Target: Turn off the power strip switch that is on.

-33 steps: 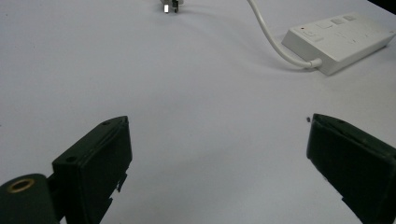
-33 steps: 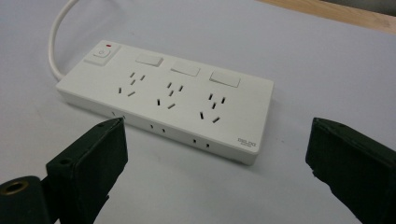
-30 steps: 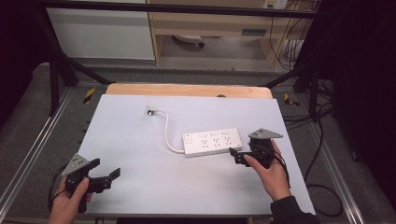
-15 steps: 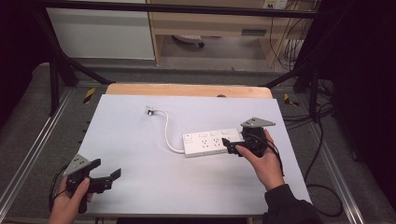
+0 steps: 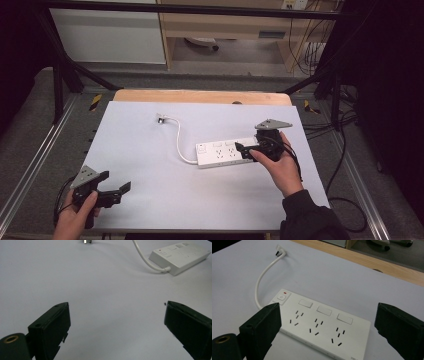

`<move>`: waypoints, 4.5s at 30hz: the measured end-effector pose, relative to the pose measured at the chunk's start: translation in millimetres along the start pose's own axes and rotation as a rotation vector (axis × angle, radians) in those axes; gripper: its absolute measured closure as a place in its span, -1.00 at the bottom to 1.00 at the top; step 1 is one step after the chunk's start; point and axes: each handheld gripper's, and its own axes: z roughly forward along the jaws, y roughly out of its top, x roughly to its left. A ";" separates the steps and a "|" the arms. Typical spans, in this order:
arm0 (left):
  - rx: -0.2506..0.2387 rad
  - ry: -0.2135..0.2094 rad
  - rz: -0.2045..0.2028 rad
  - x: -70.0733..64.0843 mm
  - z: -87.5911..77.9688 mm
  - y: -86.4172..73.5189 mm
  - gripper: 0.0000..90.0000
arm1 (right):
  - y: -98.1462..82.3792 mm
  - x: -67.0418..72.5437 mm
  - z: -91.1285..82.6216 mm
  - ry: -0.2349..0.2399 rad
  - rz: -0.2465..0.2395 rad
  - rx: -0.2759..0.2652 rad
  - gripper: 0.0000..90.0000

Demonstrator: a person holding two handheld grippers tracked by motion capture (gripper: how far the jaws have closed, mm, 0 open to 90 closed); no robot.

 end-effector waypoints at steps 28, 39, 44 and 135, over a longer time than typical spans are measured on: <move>0.019 -0.006 0.021 -1.8 2.6 -1.2 -0.85 | 30.3 13.5 24.0 0.051 -0.095 -0.063 0.32; 0.023 -0.010 0.024 -2.4 3.0 -1.5 -0.85 | 32.1 8.5 35.0 0.050 -0.071 -0.087 0.75; 0.026 -0.011 0.028 -2.5 3.2 -1.6 -0.85 | 33.5 8.2 39.5 0.045 -0.073 -0.094 0.83; 0.030 -0.009 0.029 -2.1 3.7 -2.2 -0.85 | -9.6 29.7 97.3 0.090 -0.105 -0.007 1.00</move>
